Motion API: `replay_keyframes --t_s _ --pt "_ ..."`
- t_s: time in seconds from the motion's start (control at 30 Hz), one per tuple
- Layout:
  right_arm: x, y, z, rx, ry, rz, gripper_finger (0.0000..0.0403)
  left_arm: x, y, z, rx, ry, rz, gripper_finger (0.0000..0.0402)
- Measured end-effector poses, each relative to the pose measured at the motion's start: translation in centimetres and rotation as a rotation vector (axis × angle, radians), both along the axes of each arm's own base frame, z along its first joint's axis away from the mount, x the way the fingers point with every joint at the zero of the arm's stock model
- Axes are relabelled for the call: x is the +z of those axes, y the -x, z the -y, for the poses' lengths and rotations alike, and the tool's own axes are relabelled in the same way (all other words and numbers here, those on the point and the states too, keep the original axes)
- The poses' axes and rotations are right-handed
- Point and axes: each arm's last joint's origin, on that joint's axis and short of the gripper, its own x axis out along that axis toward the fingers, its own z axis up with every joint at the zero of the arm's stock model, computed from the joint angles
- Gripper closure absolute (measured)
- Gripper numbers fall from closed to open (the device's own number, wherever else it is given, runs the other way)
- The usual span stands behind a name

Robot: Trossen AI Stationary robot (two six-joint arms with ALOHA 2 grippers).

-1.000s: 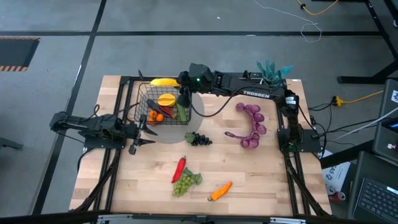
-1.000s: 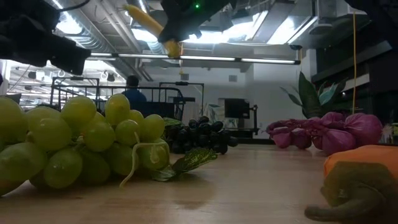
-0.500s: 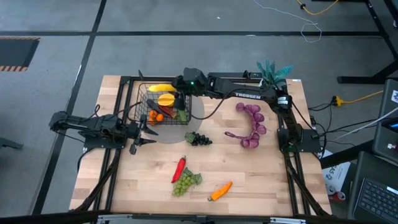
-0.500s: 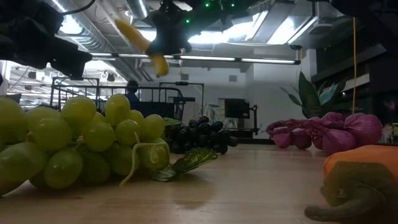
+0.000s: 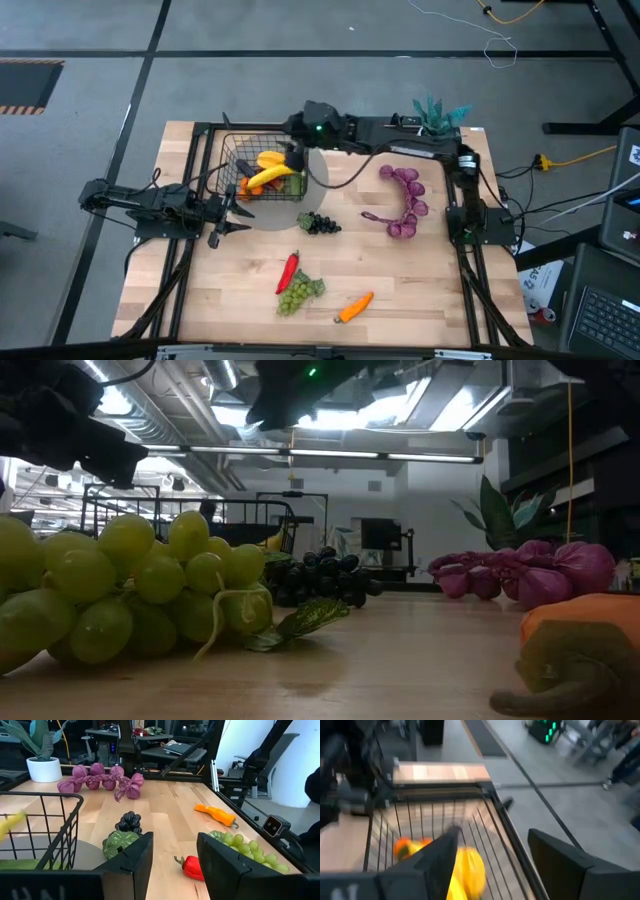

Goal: Build produce basket
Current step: Put the orange chili pepper into the wire basket

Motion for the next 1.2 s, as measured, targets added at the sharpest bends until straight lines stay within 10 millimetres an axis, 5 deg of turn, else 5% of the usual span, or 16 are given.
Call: replay_keyframes --t_s 0.27,0.57,1.2 --pt "4.1 6.4 -2.0 -0.106 -0.085 -0.189 0.0165 0.0 0.0 0.0 0.0 0.009 -0.001 0.0255" --pt "5.5 12.8 -3.3 -0.184 -0.214 -0.453 0.0166 0.0 0.0 0.0 0.003 0.007 -0.002 0.0255" --pt "5.8 18.0 -4.5 -0.375 -0.227 -0.688 0.0166 0.0 0.0 0.0 0.011 0.014 -0.003 0.0255"
